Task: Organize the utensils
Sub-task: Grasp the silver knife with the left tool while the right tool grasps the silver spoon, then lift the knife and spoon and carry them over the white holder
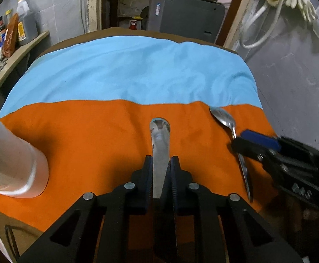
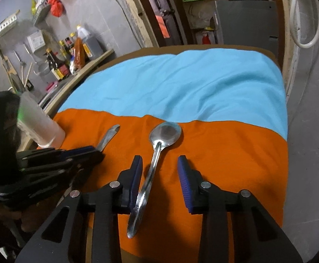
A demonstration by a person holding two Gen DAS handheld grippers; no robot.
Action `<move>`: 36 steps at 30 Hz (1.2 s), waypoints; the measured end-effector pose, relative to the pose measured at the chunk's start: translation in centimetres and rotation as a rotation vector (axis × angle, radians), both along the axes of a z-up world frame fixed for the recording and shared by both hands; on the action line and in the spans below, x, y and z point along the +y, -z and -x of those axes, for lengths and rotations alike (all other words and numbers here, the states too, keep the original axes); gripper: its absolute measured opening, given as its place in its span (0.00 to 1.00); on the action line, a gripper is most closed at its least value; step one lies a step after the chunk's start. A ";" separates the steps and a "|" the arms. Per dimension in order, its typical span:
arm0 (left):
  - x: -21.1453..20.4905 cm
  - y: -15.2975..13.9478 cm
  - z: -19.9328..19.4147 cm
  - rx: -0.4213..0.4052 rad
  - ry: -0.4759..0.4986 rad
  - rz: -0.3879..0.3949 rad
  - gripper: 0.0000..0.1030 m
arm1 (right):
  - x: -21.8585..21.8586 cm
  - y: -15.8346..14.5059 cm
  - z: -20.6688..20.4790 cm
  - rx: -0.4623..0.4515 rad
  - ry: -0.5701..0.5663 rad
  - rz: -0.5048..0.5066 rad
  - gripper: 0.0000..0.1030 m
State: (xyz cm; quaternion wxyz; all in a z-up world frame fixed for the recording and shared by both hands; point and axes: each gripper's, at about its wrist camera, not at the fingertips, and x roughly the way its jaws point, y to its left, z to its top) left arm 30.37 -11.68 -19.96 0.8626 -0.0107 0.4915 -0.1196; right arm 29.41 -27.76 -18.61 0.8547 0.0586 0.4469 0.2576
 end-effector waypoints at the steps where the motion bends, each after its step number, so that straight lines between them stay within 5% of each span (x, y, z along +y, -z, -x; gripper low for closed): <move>1: 0.0 0.0 0.0 0.005 0.017 -0.007 0.12 | 0.1 0.0 -0.2 0.003 0.000 0.006 0.28; 8: -0.6 0.3 -0.6 0.030 0.045 -0.024 0.13 | 1.0 0.2 -1.3 0.018 0.008 0.063 0.21; 15: -2.1 0.3 -1.0 0.039 0.081 -0.120 0.13 | 2.6 0.0 -2.1 0.030 0.012 0.164 0.20; 17: -1.7 0.4 -0.9 0.036 0.074 -0.090 0.12 | 2.5 0.0 -2.2 0.034 0.037 0.185 0.06; 23: 0.6 -0.4 1.7 -0.041 0.036 0.073 0.12 | 0.3 -0.1 -0.9 0.047 0.095 0.037 0.04; 36: 3.7 -3.5 7.3 -0.216 -0.028 0.179 0.12 | 0.7 -3.4 5.9 -0.155 0.152 -0.091 0.04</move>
